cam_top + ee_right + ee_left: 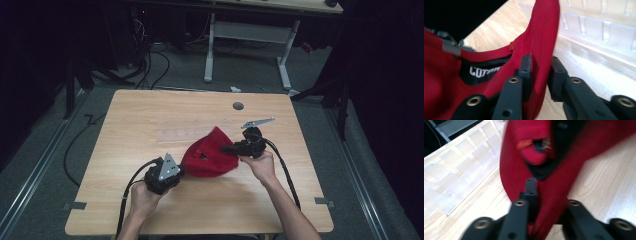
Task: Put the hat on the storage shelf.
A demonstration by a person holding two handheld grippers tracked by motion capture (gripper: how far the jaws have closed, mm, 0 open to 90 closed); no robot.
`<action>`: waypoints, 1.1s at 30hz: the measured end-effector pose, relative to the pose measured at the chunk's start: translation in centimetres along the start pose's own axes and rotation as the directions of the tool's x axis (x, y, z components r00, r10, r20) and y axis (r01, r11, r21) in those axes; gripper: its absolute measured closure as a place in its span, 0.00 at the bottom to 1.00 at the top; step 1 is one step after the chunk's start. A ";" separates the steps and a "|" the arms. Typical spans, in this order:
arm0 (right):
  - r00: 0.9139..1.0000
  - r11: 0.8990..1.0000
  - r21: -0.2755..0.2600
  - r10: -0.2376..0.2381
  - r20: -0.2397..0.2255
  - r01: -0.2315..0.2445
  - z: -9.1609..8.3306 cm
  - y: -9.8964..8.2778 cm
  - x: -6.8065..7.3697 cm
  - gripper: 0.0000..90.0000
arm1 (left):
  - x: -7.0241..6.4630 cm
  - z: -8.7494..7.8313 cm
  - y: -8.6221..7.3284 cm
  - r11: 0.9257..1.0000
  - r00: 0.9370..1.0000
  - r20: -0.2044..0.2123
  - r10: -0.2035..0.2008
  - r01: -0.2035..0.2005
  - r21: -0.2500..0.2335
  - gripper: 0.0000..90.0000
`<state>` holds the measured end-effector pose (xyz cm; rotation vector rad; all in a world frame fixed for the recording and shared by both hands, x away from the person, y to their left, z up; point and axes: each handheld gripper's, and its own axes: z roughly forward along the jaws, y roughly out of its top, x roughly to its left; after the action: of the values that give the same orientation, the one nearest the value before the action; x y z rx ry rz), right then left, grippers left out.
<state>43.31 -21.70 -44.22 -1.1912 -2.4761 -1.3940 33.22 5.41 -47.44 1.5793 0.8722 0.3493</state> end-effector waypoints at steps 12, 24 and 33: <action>0.995 0.984 -0.160 0.084 0.047 -0.076 -2.9 0.5 -1.5 0.50 | -0.2 -0.9 0.9 0.999 0.997 0.067 -0.045 0.045 0.003 0.95; 0.980 0.961 -0.260 0.131 0.147 -0.090 -6.2 -0.5 -2.8 0.40 | 1.2 -1.4 1.4 0.998 0.997 0.023 -0.068 0.068 -0.007 0.95; 0.928 0.988 -0.154 0.078 0.364 -0.023 -4.5 -4.1 -3.9 0.40 | 3.1 -1.7 2.8 0.982 0.984 -0.034 -0.174 0.171 -0.086 0.95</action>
<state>42.01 -28.58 -45.94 -1.6787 -2.5853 -1.4793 35.05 8.81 -45.23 1.4128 1.0064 0.2914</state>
